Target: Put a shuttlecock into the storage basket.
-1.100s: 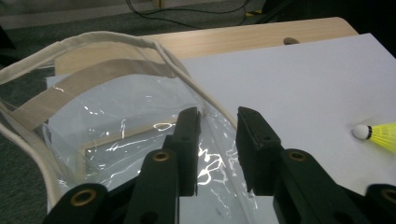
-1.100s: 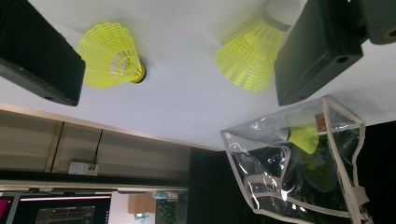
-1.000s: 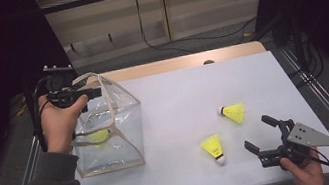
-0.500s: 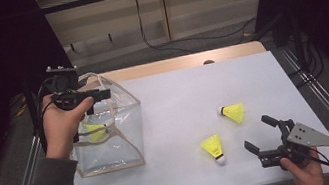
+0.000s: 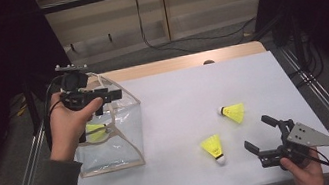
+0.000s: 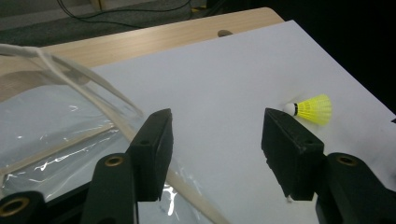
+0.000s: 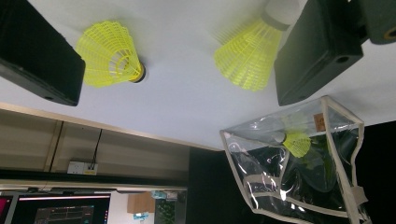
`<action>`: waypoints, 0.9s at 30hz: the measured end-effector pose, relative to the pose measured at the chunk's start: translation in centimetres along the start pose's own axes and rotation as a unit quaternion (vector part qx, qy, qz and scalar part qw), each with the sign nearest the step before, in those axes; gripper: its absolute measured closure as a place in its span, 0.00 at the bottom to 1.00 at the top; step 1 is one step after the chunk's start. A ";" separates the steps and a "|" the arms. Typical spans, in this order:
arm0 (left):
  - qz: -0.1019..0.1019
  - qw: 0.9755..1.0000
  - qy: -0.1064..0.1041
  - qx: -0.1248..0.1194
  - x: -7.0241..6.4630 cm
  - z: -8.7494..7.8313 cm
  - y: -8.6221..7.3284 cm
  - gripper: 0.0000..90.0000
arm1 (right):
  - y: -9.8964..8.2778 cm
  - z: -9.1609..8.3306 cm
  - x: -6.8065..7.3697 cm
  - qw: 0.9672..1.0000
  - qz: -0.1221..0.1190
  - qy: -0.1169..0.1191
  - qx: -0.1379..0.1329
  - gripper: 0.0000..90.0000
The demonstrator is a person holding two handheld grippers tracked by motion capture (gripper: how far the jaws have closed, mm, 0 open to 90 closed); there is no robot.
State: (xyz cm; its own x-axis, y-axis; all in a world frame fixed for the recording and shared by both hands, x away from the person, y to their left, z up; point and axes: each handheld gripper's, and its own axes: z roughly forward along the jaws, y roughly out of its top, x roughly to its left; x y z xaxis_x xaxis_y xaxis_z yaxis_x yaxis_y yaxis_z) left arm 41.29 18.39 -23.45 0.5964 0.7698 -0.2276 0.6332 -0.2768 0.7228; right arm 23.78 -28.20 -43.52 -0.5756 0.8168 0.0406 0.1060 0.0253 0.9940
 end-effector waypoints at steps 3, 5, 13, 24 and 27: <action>0.000 1.000 -0.008 -0.003 -0.5 0.3 0.0 0.44 | 0.0 0.0 0.0 1.000 0.001 0.000 0.000 0.02; 0.005 1.000 -0.009 -0.003 -0.8 0.5 0.0 0.43 | 0.0 0.0 0.0 1.000 0.001 0.000 0.000 0.02; 0.020 1.000 -0.023 -0.004 -1.9 1.0 -0.1 0.36 | 0.0 0.0 0.0 1.000 0.000 0.001 0.000 0.02; 0.027 0.999 -0.036 -0.001 -3.0 1.7 -0.4 0.28 | 0.0 0.0 0.0 1.000 0.000 0.000 -0.001 0.02; 0.029 0.999 -0.040 -0.002 -3.3 1.9 -0.5 0.26 | 0.0 -0.1 0.0 1.000 -0.001 0.000 -0.001 0.02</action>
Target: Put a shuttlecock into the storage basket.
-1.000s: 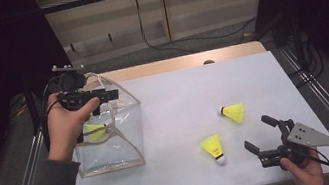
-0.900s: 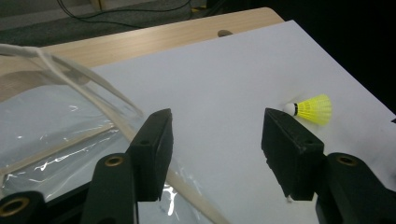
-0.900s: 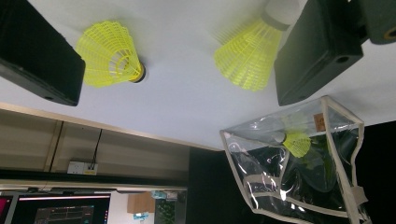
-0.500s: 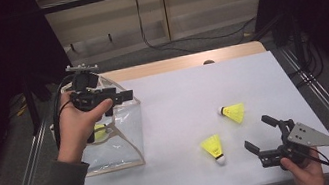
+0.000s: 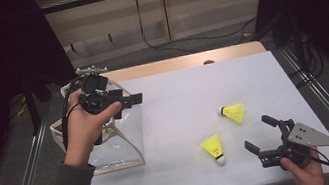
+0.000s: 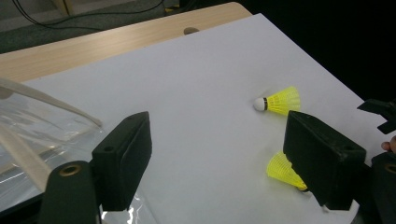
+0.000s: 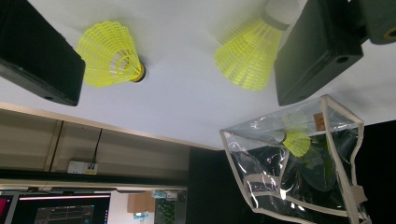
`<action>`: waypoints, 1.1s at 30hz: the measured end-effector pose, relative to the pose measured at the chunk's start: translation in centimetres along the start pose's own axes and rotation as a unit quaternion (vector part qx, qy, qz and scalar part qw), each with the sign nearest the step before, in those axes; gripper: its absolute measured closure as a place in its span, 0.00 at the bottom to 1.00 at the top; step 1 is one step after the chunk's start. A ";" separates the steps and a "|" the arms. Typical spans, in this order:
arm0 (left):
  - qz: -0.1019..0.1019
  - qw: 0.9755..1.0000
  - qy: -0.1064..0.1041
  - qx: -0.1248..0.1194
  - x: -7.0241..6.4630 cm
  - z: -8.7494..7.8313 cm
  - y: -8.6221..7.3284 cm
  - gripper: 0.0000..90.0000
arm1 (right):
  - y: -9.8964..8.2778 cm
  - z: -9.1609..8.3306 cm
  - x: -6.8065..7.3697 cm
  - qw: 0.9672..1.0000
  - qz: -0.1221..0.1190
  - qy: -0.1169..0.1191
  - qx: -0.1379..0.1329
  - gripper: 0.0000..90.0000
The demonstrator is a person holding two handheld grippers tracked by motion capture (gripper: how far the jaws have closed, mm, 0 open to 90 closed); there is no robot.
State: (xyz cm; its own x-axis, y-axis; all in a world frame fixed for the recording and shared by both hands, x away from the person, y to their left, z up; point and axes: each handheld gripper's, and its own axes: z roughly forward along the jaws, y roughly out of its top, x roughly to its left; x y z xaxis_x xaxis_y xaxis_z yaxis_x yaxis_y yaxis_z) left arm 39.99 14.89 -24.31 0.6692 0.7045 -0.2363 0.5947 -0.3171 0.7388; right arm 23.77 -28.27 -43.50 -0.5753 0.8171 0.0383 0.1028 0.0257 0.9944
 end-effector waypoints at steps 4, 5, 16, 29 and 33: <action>0.005 1.000 -0.004 0.001 -0.3 0.3 -0.1 0.25 | 0.0 0.0 0.0 1.000 0.001 0.001 0.000 0.02; 0.004 1.000 -0.005 0.001 -0.4 0.4 -0.2 0.25 | 0.0 0.0 0.0 1.000 0.000 0.001 0.000 0.02; 0.008 1.000 -0.015 -0.002 -1.1 1.5 -0.8 0.21 | 0.0 0.0 0.0 1.000 0.000 0.001 0.001 0.02; 0.014 1.000 -0.024 -0.002 -1.7 2.5 -1.7 0.19 | 0.0 0.0 0.1 1.000 0.000 0.002 0.000 0.02; 0.015 0.999 -0.029 0.000 -2.1 2.8 -1.9 0.19 | 0.0 0.0 0.0 1.000 0.000 0.002 0.000 0.02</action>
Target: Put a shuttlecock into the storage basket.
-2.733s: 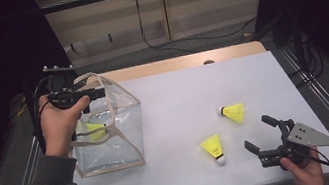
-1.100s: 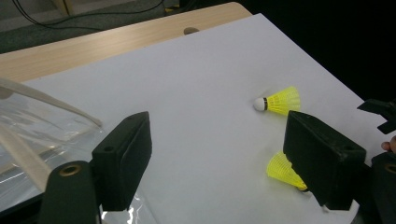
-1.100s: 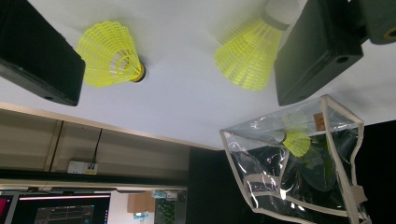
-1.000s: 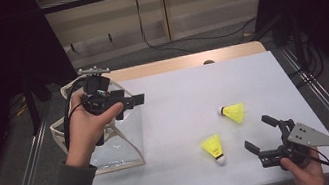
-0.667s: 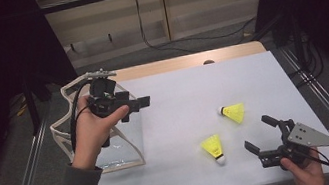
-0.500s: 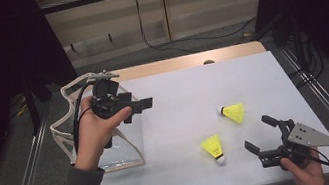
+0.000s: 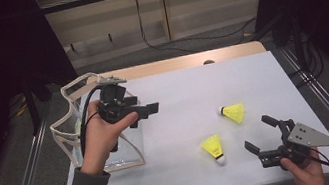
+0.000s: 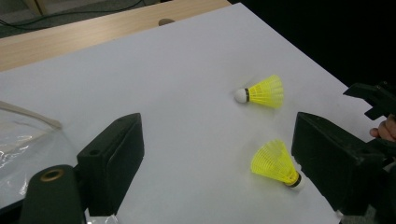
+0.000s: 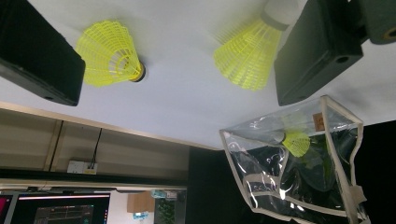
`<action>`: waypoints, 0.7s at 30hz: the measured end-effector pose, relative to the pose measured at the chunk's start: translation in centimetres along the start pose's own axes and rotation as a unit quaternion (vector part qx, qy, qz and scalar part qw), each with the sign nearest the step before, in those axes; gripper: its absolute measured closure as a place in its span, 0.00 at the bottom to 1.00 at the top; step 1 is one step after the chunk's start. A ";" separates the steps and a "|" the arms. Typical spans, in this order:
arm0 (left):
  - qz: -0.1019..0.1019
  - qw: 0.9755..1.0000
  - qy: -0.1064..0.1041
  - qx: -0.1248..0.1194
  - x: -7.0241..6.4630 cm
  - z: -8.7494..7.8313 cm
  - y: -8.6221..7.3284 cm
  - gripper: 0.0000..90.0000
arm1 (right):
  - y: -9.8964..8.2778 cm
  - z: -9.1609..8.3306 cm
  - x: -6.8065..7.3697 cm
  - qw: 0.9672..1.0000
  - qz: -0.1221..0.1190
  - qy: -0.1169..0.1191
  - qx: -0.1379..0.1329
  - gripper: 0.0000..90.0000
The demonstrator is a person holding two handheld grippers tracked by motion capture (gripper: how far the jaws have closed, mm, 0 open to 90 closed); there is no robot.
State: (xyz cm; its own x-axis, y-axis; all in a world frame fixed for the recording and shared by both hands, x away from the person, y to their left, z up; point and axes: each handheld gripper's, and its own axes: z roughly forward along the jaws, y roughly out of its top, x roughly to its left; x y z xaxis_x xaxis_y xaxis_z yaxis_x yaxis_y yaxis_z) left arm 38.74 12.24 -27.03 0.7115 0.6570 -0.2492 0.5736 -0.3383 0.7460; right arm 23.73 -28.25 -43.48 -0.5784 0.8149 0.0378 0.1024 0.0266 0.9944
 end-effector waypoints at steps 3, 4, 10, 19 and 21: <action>0.001 1.000 -0.004 -0.001 -0.3 0.3 -0.1 0.19 | 0.0 0.0 0.0 1.000 0.000 0.000 0.000 0.02; 0.003 1.000 -0.006 0.001 -0.3 0.4 -0.2 0.19 | 0.0 0.0 0.0 1.000 -0.001 0.001 0.000 0.02; 0.011 1.000 -0.013 0.003 -0.9 1.2 -0.6 0.18 | 0.0 0.0 0.0 1.000 0.000 0.000 0.001 0.02; 0.017 0.999 -0.026 0.007 -1.7 2.4 -1.1 0.18 | 0.0 0.0 0.0 1.000 0.000 0.000 0.001 0.02; 0.019 0.999 -0.028 0.008 -1.7 2.5 -1.2 0.18 | 0.0 0.0 0.0 1.000 0.001 0.000 0.001 0.02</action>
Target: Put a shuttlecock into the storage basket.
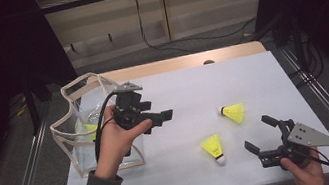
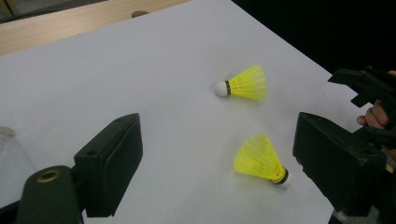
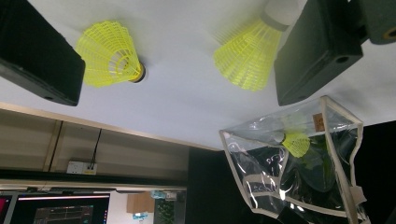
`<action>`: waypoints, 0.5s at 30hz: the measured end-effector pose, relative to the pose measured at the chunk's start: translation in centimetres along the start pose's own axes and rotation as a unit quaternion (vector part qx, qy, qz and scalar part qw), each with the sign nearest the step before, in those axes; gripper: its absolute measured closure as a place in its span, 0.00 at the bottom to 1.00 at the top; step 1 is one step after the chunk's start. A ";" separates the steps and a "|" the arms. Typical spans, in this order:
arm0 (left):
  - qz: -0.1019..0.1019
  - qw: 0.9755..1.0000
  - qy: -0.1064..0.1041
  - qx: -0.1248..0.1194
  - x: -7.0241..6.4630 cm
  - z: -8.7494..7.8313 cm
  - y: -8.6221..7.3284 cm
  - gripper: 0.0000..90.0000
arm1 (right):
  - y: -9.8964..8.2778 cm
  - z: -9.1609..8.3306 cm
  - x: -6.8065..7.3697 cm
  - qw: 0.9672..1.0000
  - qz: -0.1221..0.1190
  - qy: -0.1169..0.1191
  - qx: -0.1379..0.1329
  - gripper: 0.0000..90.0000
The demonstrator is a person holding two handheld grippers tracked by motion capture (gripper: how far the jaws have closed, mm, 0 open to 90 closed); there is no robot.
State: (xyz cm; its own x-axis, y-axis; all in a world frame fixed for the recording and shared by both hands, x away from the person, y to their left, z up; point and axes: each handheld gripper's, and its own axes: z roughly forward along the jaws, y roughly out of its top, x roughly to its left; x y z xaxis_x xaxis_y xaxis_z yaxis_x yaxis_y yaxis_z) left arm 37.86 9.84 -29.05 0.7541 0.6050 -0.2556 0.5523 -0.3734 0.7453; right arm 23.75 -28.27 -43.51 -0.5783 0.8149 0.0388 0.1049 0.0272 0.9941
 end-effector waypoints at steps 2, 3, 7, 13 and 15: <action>0.000 1.000 -0.002 -0.001 0.0 0.2 -0.2 0.18 | 0.0 0.0 0.0 1.000 -0.001 0.000 0.000 0.02; -0.001 1.000 -0.004 -0.001 0.0 0.3 -0.3 0.18 | 0.0 0.0 0.0 1.000 0.000 0.000 0.000 0.02; -0.003 1.000 -0.007 -0.004 -0.1 0.7 -0.7 0.17 | 0.0 0.0 0.0 1.000 0.000 0.000 0.000 0.02; -0.002 1.000 -0.008 -0.001 0.0 1.2 -1.4 0.17 | 0.0 0.0 0.0 1.000 -0.001 0.000 0.000 0.02; -0.001 1.000 -0.011 -0.002 0.0 1.3 -1.6 0.17 | 0.0 0.1 0.0 1.000 0.000 0.001 0.002 0.02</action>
State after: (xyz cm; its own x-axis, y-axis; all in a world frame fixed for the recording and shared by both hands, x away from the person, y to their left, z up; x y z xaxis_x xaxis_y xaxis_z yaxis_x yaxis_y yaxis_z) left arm 37.42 9.48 -31.00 0.7608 0.5900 -0.2705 0.5522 -0.3693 0.7474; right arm 23.78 -28.22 -43.51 -0.5799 0.8137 0.0399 0.1086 0.0286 0.9937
